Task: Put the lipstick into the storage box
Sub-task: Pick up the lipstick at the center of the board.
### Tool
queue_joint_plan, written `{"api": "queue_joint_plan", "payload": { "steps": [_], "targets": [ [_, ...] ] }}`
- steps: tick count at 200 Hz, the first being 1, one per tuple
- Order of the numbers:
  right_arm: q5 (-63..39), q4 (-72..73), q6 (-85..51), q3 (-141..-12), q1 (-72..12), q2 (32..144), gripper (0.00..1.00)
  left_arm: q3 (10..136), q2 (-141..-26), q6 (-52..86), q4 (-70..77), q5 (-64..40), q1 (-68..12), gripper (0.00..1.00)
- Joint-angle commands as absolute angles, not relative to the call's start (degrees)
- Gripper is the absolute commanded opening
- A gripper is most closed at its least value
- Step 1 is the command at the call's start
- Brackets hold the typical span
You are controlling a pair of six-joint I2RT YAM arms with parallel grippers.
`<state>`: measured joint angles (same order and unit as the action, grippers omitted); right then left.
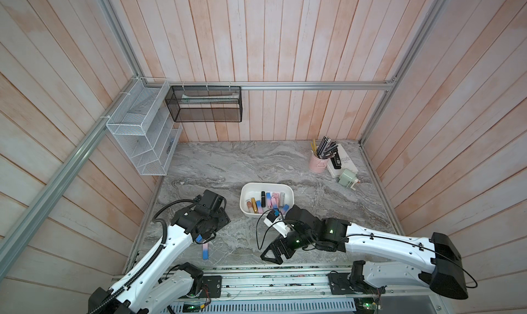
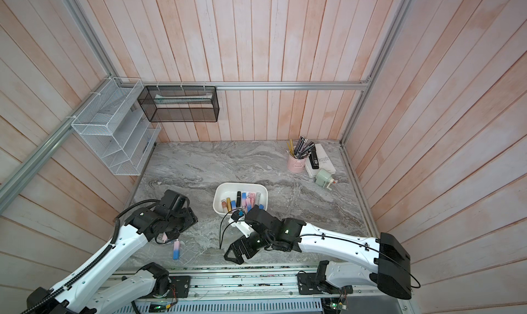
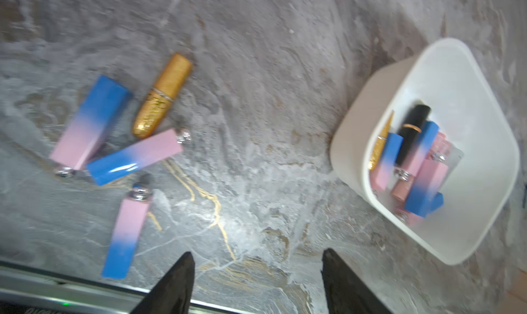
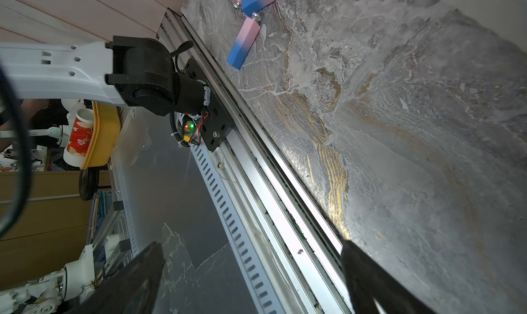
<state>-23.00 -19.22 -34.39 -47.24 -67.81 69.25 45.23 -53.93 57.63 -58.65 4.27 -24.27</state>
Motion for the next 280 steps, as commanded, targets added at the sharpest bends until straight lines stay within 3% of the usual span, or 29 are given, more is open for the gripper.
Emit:
{"api": "queue_joint_plan", "payload": {
  "steps": [1, 82, 148, 252, 280],
  "targets": [
    [-22.22, -17.77, -34.67, -48.50, -68.87, 70.93, 0.98, 43.55, -53.33, 55.60, -62.49, 7.99, -20.70, 0.73],
    [-24.68, -18.55, -29.74, -53.16, -68.21, 77.28, 0.98, 45.25, -64.82, 46.53, -54.27, 6.53, -9.70, 0.72],
    [-29.24, -17.16, -28.04, -50.68, -60.10, 75.94, 0.98, 46.62, -74.86, 39.48, -49.38, 7.27, -6.18, 0.68],
    [-32.57, -18.04, -26.23, -47.85, -52.30, 73.50, 0.98, 48.60, -85.51, 33.50, -44.97, 7.12, -4.53, 0.56],
    [-33.20, -18.33, -25.36, -48.37, -51.10, 74.04, 0.98, 48.65, -86.90, 33.22, -44.05, 6.73, -4.33, 0.45]
  ]
}}
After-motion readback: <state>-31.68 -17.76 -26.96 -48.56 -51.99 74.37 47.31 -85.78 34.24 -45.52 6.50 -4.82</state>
